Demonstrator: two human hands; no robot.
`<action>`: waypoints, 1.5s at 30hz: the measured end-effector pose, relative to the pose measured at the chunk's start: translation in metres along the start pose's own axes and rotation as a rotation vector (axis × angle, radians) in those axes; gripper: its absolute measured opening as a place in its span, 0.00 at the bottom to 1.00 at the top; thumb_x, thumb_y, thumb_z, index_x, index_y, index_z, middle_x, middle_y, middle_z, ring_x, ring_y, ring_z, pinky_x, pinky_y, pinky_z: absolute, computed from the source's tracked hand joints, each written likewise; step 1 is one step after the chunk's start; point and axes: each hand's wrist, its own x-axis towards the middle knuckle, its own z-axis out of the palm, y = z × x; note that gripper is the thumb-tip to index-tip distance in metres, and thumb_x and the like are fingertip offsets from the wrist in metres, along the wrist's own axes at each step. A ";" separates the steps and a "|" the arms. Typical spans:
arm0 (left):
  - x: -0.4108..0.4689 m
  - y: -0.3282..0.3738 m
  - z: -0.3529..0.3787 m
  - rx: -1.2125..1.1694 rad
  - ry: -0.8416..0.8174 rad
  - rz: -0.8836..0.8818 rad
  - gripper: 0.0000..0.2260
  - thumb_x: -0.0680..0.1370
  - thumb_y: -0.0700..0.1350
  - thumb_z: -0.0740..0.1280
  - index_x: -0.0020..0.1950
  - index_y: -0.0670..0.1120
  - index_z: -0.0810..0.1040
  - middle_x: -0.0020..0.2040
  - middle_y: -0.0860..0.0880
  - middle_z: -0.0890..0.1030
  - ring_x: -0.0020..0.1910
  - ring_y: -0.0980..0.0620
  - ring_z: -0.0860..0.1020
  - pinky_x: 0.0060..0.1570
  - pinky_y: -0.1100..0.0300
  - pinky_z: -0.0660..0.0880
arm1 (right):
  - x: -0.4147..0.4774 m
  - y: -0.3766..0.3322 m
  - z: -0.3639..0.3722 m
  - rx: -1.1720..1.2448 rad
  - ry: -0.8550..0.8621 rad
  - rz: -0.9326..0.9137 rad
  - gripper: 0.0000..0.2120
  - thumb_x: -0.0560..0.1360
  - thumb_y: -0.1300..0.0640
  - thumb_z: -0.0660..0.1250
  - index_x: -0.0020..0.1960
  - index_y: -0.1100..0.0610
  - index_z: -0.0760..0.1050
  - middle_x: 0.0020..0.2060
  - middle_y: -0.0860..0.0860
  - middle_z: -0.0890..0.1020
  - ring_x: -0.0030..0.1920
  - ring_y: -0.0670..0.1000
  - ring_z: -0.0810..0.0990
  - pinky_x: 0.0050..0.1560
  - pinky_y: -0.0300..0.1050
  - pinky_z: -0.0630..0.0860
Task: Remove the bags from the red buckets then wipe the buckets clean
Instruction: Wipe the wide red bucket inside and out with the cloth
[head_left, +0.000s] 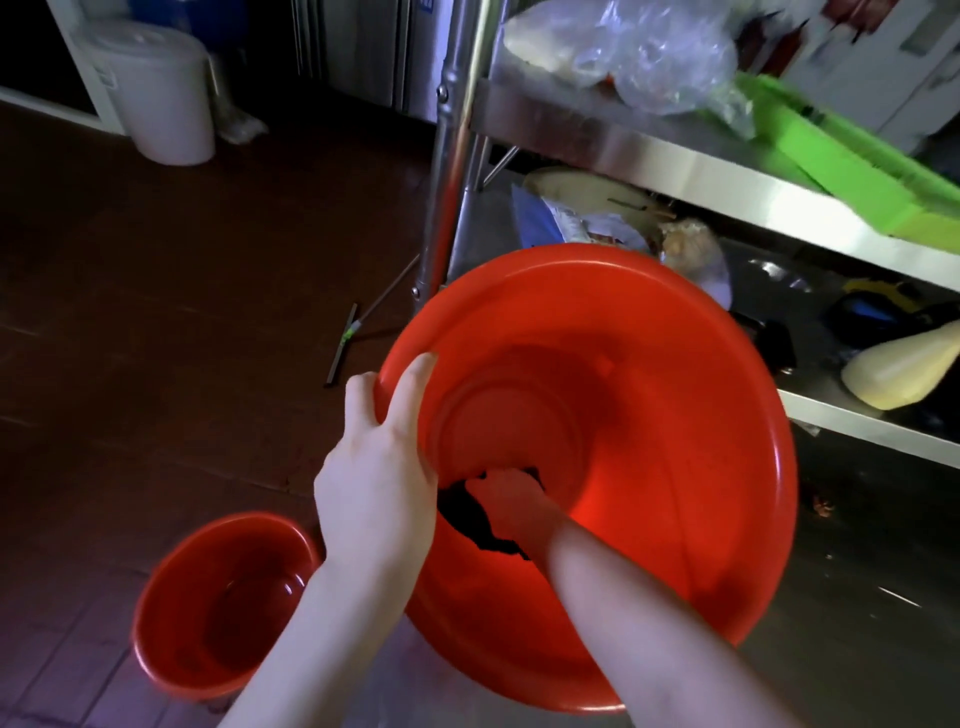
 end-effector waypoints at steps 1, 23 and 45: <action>-0.001 -0.003 0.000 -0.018 -0.002 -0.043 0.34 0.74 0.32 0.64 0.74 0.61 0.62 0.64 0.45 0.69 0.29 0.48 0.72 0.27 0.58 0.69 | -0.006 0.002 -0.004 0.028 -0.051 -0.032 0.18 0.76 0.62 0.63 0.65 0.58 0.72 0.61 0.59 0.77 0.61 0.62 0.77 0.58 0.54 0.74; -0.045 0.011 -0.041 -0.011 -0.255 -0.017 0.31 0.75 0.60 0.64 0.76 0.61 0.56 0.58 0.50 0.68 0.39 0.51 0.78 0.33 0.57 0.77 | -0.266 0.040 -0.091 0.190 0.860 0.193 0.19 0.69 0.54 0.68 0.56 0.45 0.65 0.55 0.41 0.72 0.51 0.51 0.76 0.35 0.45 0.68; -0.118 0.075 -0.013 0.349 -0.266 0.611 0.18 0.79 0.59 0.61 0.64 0.51 0.72 0.52 0.55 0.82 0.53 0.52 0.81 0.55 0.52 0.74 | -0.375 0.122 0.016 0.979 1.088 0.223 0.21 0.68 0.57 0.76 0.52 0.41 0.69 0.44 0.35 0.79 0.44 0.32 0.77 0.40 0.25 0.70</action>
